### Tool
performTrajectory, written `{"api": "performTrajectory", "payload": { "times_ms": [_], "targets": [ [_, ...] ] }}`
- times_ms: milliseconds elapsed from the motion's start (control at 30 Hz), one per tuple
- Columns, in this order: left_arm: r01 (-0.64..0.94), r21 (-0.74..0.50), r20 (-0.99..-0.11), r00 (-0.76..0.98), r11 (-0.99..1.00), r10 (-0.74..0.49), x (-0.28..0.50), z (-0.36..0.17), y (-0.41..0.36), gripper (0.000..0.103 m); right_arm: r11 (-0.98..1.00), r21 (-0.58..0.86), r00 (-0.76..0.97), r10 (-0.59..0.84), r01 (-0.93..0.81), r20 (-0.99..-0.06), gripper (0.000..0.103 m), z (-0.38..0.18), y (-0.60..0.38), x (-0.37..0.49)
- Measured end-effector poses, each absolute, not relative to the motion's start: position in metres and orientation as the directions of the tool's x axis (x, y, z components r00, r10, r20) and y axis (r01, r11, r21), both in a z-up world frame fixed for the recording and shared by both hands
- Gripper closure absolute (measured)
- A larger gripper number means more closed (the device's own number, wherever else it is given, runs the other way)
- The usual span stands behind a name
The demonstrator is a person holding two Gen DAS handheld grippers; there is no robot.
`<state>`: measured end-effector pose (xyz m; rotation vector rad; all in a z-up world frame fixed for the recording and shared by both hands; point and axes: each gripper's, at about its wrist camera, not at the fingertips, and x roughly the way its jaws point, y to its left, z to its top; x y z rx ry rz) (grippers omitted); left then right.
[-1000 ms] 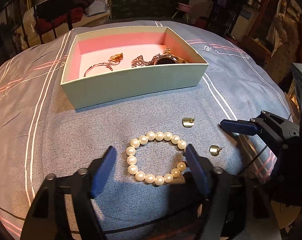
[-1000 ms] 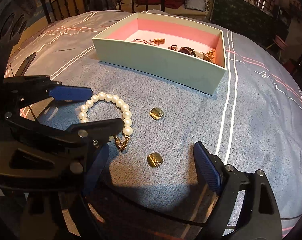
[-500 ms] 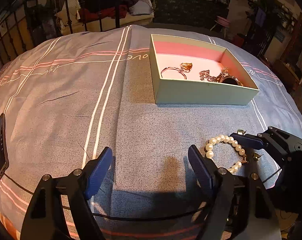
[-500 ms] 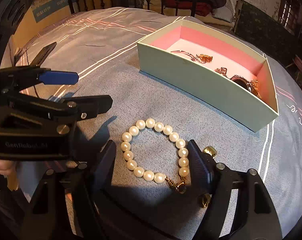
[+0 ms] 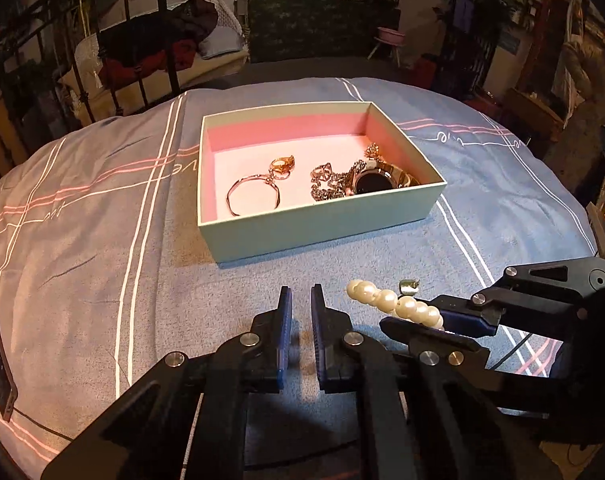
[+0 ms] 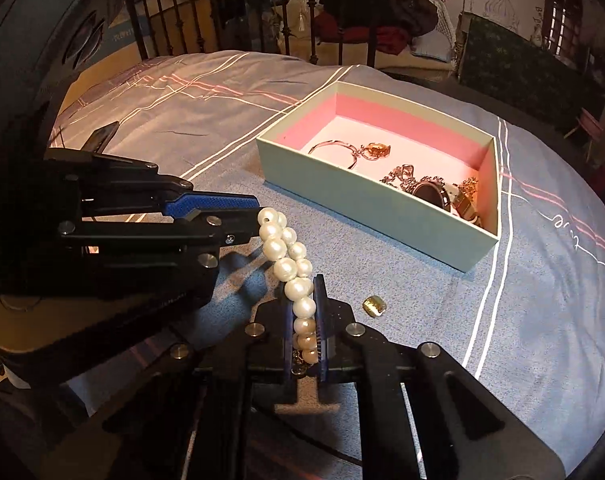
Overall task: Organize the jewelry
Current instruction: 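Carry the pearl bracelet into the box and open the right tool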
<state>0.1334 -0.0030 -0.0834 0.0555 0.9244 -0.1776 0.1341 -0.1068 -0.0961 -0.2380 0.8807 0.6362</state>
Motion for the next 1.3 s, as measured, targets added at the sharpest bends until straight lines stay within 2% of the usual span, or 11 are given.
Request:
{"api": "performTrajectory", "payload": {
  "times_ms": [300, 533, 700, 1300],
  "targets": [
    [0.143, -0.079, -0.813, 0.563, 0.987, -0.147, 0.144, -0.087, 0.008, 0.093, 0.794, 0.075, 0.469, 0.429, -0.603, -0.772, 0.093, -0.093, -0.111, 0.141],
    [0.141, -0.039, -0.739, 0.662, 0.989, -0.124, 0.198, -0.032, 0.003, 0.093, 0.830, 0.063, 0.560, 0.427, -0.554, -0.710, 0.093, -0.047, -0.119, 0.195],
    [0.140, -0.034, -0.724, 0.679, 0.990, -0.121, 0.242, -0.007, -0.001, 0.093, 0.861, 0.057, 0.586, 0.391, -0.506, -0.710, 0.093, -0.031, -0.123, 0.240],
    [0.080, -0.071, -0.778, 0.619, 0.994, -0.106, 0.274, -0.030, 0.002, 0.093, 0.857, 0.044, 0.517, 0.350, -0.514, -0.781, 0.093, -0.061, -0.115, 0.264]
  ]
}}
